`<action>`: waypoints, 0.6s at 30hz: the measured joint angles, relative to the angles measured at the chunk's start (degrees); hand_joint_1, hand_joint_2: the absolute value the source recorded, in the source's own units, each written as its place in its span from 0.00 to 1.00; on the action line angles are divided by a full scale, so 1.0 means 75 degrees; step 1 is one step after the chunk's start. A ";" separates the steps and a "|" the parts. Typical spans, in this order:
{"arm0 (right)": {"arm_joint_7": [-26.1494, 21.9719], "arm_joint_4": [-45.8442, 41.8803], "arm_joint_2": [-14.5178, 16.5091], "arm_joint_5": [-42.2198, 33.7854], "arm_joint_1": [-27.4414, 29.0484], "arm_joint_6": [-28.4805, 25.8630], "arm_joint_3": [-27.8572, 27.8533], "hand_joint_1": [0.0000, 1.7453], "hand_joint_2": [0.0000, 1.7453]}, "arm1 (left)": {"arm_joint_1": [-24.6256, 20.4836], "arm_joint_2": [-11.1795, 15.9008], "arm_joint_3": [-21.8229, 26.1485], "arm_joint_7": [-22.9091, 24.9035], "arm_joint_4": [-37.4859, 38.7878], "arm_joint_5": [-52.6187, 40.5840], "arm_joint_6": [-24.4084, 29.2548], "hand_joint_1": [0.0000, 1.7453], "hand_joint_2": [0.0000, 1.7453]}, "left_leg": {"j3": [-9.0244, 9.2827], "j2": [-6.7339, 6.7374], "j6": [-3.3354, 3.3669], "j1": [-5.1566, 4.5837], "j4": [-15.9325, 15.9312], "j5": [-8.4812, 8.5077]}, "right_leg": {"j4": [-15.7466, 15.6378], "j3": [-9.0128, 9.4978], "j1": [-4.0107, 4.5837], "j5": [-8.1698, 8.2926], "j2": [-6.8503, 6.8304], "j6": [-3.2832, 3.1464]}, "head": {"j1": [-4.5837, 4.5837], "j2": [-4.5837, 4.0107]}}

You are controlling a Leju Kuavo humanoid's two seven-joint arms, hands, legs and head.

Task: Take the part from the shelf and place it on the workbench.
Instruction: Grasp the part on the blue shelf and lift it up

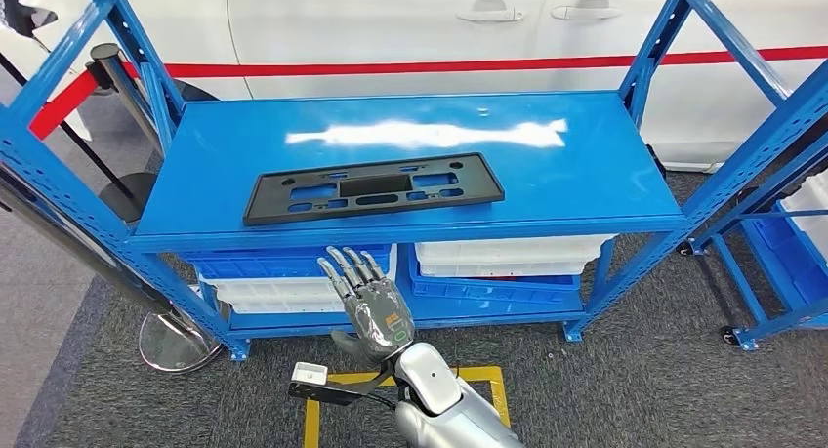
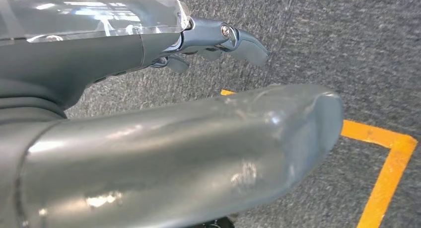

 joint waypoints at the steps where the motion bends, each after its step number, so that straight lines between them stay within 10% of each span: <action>1: -0.0007 -0.0015 0.0001 -0.0023 0.0003 -0.0002 -0.0047 0.00 1.00 | -0.0004 -0.0003 0.0028 0.0001 0.0007 0.0000 0.0000 0.00 0.00 | 0.0007 0.0003 -0.0028 0.0001 -0.0004 -0.0018 | -0.0330 0.0143 0.0037 0.0100 -0.0001 -0.0069 | -0.0012 0.0000; 6: -0.0020 -0.0089 0.0031 -0.0072 0.0030 -0.0009 -0.0184 0.00 1.00 | -0.0033 0.0023 0.0137 0.0016 0.0018 -0.0004 0.0001 0.00 0.00 | 0.0000 0.0039 -0.0231 0.0016 0.0094 -0.0172 | -0.0741 0.0359 -0.0007 0.0134 0.0022 -0.0118 | -0.0031 -0.0001; 11: -0.0023 -0.0203 0.0037 -0.0122 0.0069 -0.0009 -0.0258 0.00 1.00 | -0.0011 0.0054 0.0232 0.0062 0.0025 -0.0017 -0.0013 0.00 0.00 | -0.1015 0.0044 -0.0433 0.0132 0.1994 -0.0877 | -0.0789 0.0505 -0.0062 0.0048 -0.0002 -0.0137 | -0.0035 0.0000; 15: -0.0025 -0.0338 0.0030 -0.0160 0.0102 -0.0010 -0.0291 0.00 1.00 | -0.0007 0.0118 0.0306 0.0082 0.0028 -0.0026 -0.0031 0.00 0.00 | -0.0485 0.0063 -0.0531 0.0222 0.0583 0.0077 | -0.0622 0.0587 -0.0108 -0.0147 0.0030 0.0005 | -0.0046 0.0001; 18: -0.0031 -0.0423 0.0019 -0.0166 0.0111 -0.0015 -0.0317 0.00 1.00 | -0.0023 0.0126 0.0356 0.0090 0.0033 -0.0034 -0.0041 0.00 0.00 | -0.0297 0.0047 -0.0386 0.0176 0.0144 0.0129 | -0.0538 0.0557 -0.0071 -0.0225 0.0041 0.0121 | -0.0045 0.0000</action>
